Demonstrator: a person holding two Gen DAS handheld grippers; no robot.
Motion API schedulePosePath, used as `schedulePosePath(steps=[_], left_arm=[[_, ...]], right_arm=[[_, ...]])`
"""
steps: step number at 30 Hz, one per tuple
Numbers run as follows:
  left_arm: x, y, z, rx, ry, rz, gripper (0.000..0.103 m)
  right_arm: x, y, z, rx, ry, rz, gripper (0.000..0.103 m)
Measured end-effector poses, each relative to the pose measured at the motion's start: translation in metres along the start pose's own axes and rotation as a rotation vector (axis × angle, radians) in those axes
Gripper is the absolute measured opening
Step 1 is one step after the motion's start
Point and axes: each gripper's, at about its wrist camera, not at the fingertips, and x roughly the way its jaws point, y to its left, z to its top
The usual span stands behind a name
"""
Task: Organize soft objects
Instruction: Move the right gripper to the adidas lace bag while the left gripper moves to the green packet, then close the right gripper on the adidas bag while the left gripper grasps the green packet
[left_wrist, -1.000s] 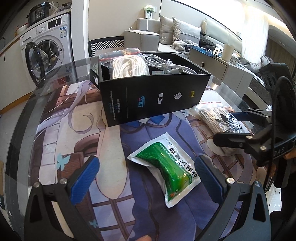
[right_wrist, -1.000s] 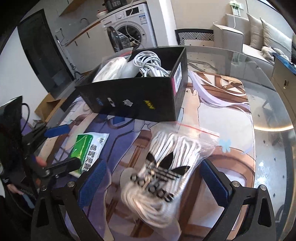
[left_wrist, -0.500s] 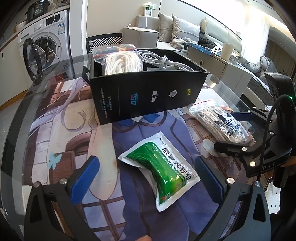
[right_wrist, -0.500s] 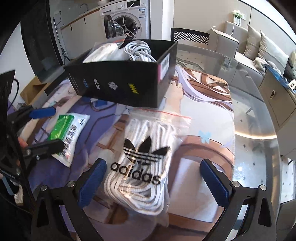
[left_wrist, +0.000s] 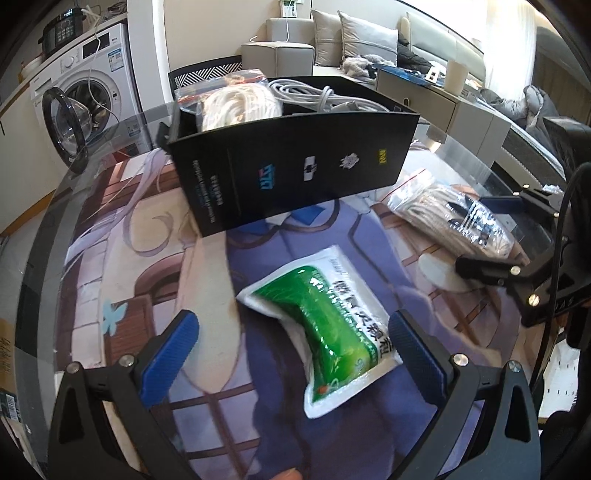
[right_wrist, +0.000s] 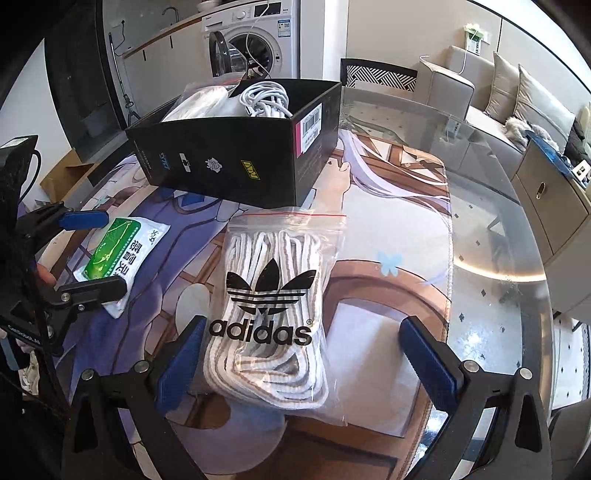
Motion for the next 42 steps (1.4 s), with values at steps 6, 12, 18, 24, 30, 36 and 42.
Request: schedulePosePath(steps=[6, 12, 18, 24, 30, 36, 42], left_arm=[[-0.003, 0.009, -0.004, -0.031, 0.002, 0.002, 0.103], [-0.001, -0.002, -0.002, -0.017, 0.001, -0.004, 0.103], [0.001, -0.008, -0.002, -0.003, 0.006, 0.022, 0.103], [0.001, -0.008, -0.003, -0.014, 0.002, 0.029, 0.101], [-0.007, -0.009, -0.006, 0.009, -0.046, 0.018, 0.070], [-0.010, -0.009, -0.006, 0.023, -0.073, -0.001, 0.044], [-0.017, 0.000, -0.004, -0.016, -0.099, -0.035, 0.030]], right_arm=[[0.000, 0.000, 0.000, 0.011, 0.001, -0.002, 0.102], [0.001, 0.003, 0.004, 0.031, 0.002, -0.006, 0.102], [-0.005, 0.009, 0.005, 0.019, -0.037, 0.006, 0.075], [-0.008, 0.015, 0.004, -0.001, -0.044, 0.028, 0.056], [-0.011, 0.018, 0.000, -0.003, -0.053, 0.041, 0.054], [-0.012, 0.022, -0.002, -0.015, -0.063, 0.056, 0.052], [-0.013, 0.024, -0.003, -0.026, -0.074, 0.074, 0.048]])
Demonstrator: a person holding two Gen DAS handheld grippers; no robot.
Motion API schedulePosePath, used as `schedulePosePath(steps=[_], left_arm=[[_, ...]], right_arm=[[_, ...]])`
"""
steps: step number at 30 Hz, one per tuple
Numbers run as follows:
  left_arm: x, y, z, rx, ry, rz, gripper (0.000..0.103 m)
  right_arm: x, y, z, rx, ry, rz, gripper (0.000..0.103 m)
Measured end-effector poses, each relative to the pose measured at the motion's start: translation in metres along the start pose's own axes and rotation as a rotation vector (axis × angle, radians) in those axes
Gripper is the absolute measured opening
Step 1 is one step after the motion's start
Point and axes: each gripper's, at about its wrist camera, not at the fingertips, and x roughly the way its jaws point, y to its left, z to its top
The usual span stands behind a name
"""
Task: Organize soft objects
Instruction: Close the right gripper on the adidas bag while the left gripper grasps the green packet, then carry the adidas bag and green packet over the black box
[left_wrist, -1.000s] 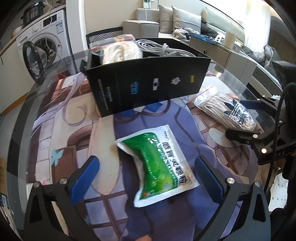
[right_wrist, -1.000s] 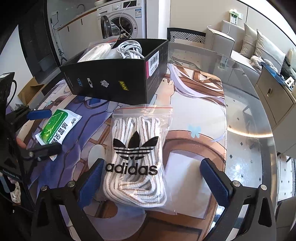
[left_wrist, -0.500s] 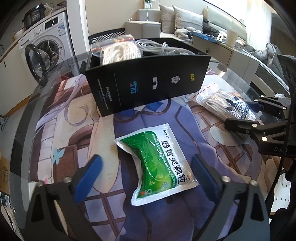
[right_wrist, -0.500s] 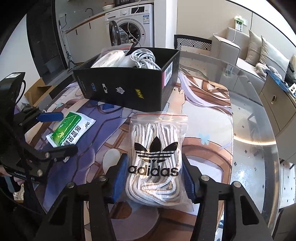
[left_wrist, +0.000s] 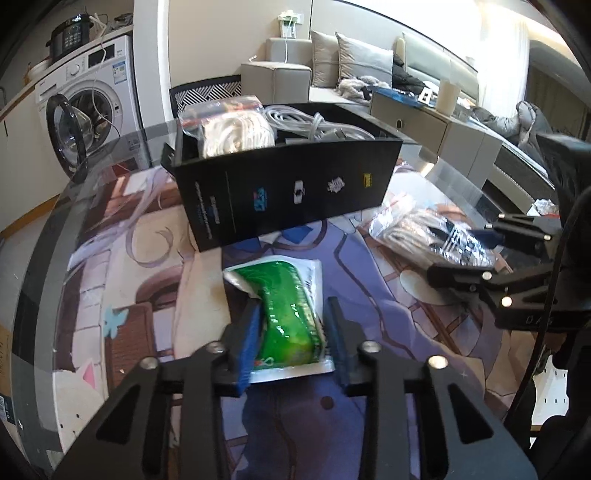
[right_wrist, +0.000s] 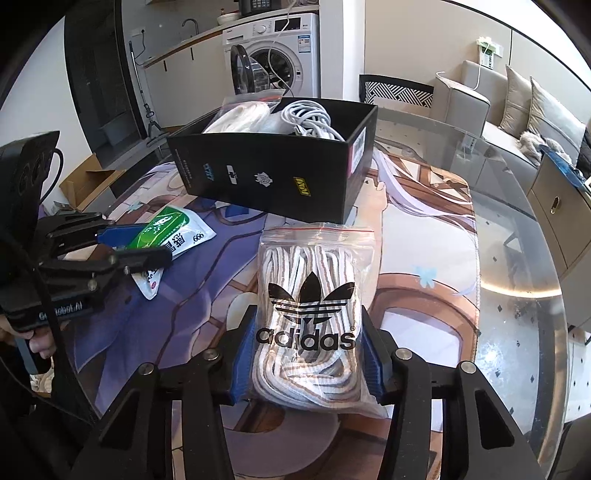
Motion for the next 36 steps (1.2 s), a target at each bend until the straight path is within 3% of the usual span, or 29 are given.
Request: schedulePosePath(steps=[16, 36], left_arm=[[-0.011, 0.008, 0.003, -0.039, -0.058, -0.043, 0.029], [-0.049, 0.021, 0.034, -0.091, -0.219, -0.048, 0.029]], right_arm=[[-0.015, 0.000, 0.000, -0.005, -0.052, 0.021, 0.045], [-0.068, 0.001, 0.036, 0.001, -0.242, 0.020, 0.045]])
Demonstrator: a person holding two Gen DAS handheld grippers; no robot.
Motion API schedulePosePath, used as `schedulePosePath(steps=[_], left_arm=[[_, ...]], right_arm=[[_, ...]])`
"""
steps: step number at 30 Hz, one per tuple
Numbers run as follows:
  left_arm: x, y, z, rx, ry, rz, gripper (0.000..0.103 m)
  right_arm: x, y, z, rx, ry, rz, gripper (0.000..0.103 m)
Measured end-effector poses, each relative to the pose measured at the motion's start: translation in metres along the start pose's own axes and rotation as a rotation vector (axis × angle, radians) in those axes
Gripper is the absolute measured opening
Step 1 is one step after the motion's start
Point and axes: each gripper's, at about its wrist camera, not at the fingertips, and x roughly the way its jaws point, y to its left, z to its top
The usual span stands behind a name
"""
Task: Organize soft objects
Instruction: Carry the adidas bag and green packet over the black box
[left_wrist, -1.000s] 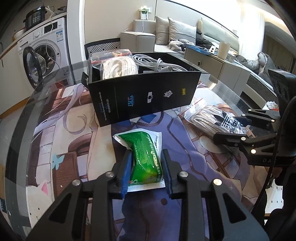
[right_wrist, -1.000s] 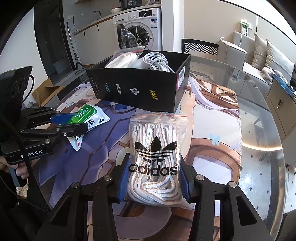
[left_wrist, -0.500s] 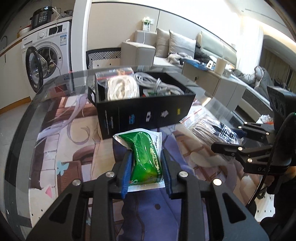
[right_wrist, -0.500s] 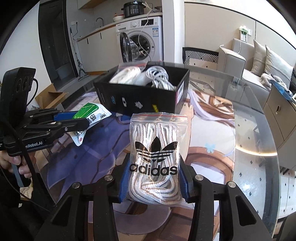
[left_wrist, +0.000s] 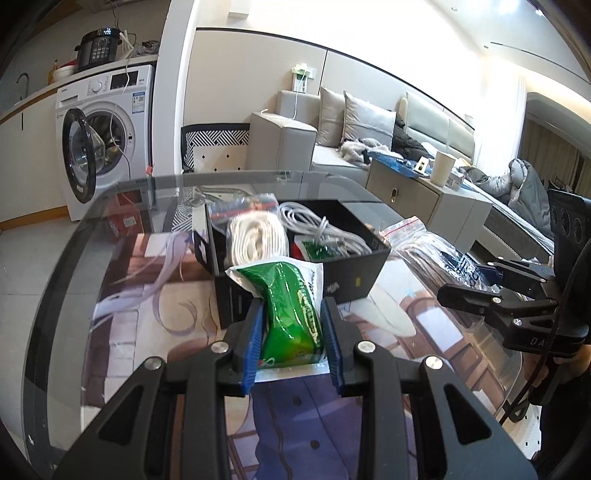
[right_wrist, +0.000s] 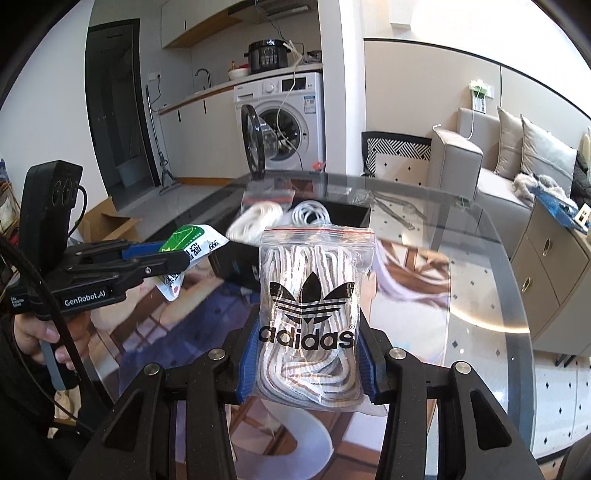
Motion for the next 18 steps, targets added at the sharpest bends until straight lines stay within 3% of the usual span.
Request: schedulePosePath(steps=[18], left_arm=[[0.017, 0.003, 0.039, 0.027, -0.048, 0.028, 0.029]], right_arm=[[0.026, -0.001, 0.046, 0.026, -0.051, 0.007, 0.045]])
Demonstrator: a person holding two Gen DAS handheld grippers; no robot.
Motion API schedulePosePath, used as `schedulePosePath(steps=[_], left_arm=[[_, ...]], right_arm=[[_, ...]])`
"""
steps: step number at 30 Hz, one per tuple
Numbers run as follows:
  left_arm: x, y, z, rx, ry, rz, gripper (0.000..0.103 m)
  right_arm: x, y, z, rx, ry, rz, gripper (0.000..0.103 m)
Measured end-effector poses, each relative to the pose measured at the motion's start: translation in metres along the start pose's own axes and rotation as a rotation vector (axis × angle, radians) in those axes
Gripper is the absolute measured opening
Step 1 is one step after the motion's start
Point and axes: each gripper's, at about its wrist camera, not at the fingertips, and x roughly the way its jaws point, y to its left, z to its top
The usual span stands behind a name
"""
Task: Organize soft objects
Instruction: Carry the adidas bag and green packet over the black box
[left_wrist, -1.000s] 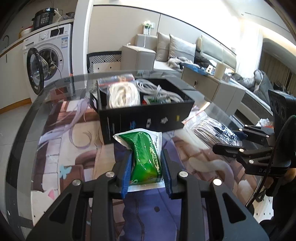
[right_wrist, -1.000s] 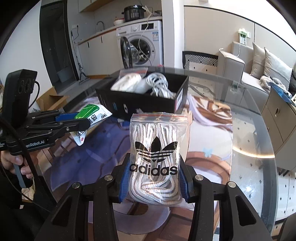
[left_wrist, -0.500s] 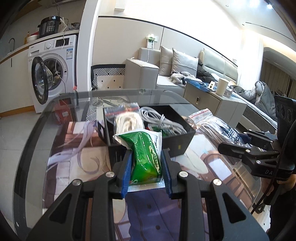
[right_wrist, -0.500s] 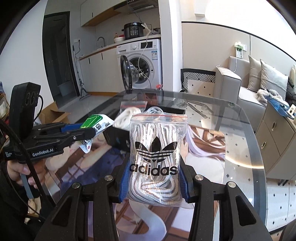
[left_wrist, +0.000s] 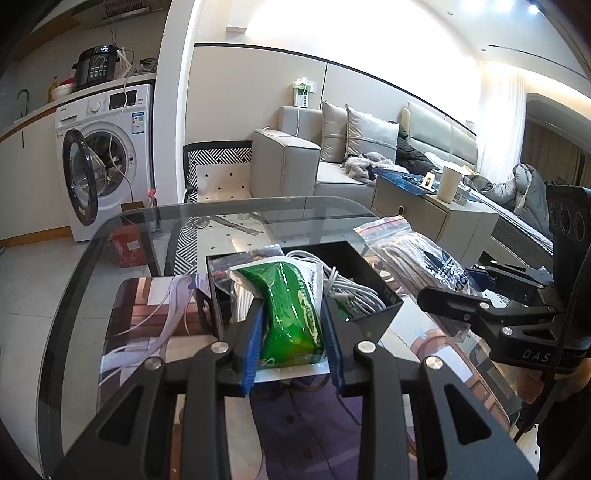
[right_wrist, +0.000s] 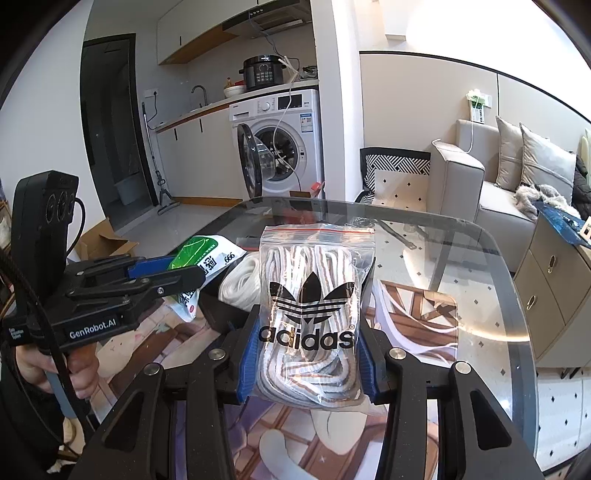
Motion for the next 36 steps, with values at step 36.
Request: schedulePosePath(steps=[36], left_arm=[[0.059, 0.017, 0.016, 0.003, 0.038, 0.037, 0.029]], right_arm=[[0.085, -0.003, 0.020, -0.040, 0.063, 0.009, 0.045]])
